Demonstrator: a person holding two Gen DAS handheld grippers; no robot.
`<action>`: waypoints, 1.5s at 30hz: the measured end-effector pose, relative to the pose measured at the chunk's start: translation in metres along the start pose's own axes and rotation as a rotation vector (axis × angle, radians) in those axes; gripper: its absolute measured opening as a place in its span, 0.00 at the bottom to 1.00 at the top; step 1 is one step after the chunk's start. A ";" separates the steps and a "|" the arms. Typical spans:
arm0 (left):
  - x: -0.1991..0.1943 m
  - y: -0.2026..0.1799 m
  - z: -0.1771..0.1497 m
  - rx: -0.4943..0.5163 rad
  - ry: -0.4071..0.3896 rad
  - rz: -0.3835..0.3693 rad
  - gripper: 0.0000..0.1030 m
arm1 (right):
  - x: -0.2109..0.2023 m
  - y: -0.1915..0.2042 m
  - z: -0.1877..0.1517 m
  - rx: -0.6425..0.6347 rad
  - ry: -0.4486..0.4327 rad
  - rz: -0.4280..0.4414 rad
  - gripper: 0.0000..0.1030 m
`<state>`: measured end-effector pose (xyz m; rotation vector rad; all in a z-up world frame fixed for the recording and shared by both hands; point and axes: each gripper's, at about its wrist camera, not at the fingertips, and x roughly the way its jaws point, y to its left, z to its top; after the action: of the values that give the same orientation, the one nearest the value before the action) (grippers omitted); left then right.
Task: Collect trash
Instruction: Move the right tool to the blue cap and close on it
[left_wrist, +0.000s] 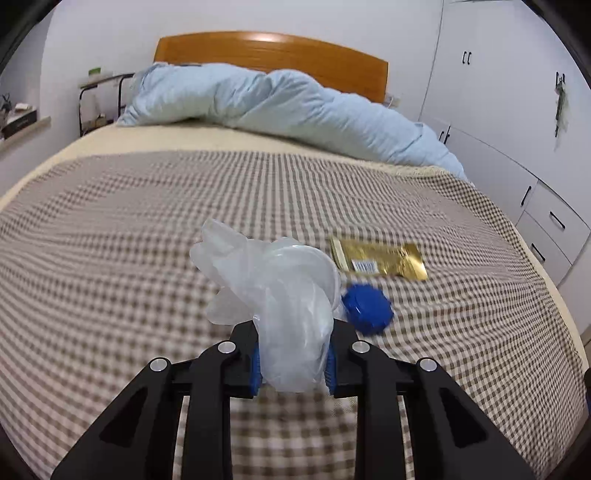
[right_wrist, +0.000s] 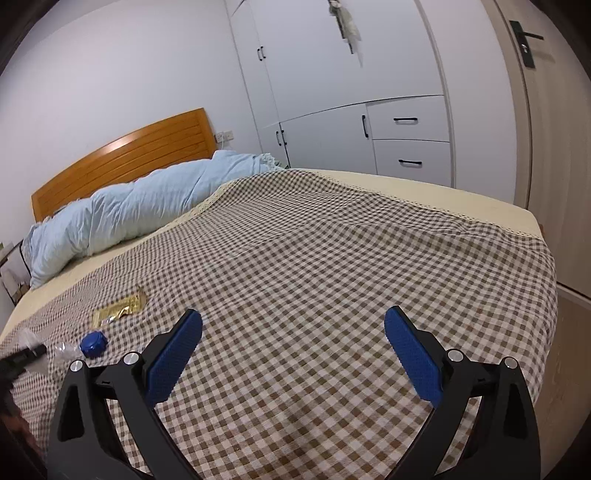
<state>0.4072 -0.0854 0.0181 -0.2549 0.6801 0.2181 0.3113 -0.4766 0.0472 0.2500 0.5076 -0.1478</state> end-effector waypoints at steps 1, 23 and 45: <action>-0.001 0.004 0.003 0.002 -0.006 0.006 0.22 | 0.000 0.003 -0.001 -0.010 -0.001 0.000 0.92; -0.005 0.032 -0.001 0.044 -0.144 -0.161 0.22 | -0.031 0.178 -0.048 -0.499 -0.112 0.276 0.92; 0.001 0.070 -0.003 -0.121 -0.096 -0.209 0.22 | 0.131 0.285 -0.050 -0.415 0.434 0.282 0.87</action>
<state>0.3864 -0.0197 0.0034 -0.4260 0.5415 0.0707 0.4585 -0.1999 -0.0028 -0.0595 0.9110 0.2928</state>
